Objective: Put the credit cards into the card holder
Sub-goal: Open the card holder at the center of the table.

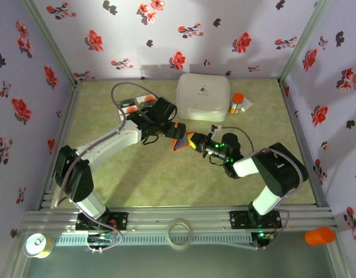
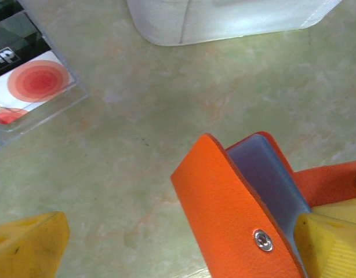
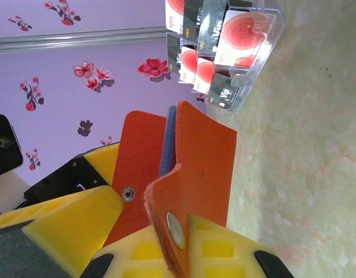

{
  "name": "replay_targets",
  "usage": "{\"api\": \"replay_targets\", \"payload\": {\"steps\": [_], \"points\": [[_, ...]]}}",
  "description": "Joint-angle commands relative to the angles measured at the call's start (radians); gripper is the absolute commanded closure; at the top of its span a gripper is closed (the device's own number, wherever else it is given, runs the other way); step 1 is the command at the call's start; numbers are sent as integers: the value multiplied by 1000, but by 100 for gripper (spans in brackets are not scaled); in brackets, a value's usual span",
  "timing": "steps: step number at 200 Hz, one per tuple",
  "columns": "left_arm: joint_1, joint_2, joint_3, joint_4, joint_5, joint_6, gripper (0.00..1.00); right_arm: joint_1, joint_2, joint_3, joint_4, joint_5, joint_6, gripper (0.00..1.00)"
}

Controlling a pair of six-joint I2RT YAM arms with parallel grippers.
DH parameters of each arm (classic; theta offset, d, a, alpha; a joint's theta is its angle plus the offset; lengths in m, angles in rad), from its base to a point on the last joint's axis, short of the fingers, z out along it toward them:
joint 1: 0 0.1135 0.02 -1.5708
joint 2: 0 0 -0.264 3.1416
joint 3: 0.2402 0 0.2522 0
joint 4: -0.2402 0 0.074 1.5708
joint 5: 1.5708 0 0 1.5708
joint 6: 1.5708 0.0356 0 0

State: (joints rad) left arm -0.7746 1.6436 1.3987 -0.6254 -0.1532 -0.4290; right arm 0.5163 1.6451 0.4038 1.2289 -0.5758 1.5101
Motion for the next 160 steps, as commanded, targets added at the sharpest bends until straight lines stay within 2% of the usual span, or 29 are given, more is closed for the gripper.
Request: {"api": "replay_targets", "payload": {"steps": [1,35,91,160], "points": [[-8,-20,-35,-42,-86,39,0,5,15,-19,72,23,-22,100],[-7,-51,-116,-39,-136,41,0,8,25,-44,72,43,-39,100],[-12,-41,-240,7,-138,42,0,46,43,-75,49,92,-82,100],[-25,22,-272,21,-135,76,0,114,89,-86,18,165,-129,100]]}}
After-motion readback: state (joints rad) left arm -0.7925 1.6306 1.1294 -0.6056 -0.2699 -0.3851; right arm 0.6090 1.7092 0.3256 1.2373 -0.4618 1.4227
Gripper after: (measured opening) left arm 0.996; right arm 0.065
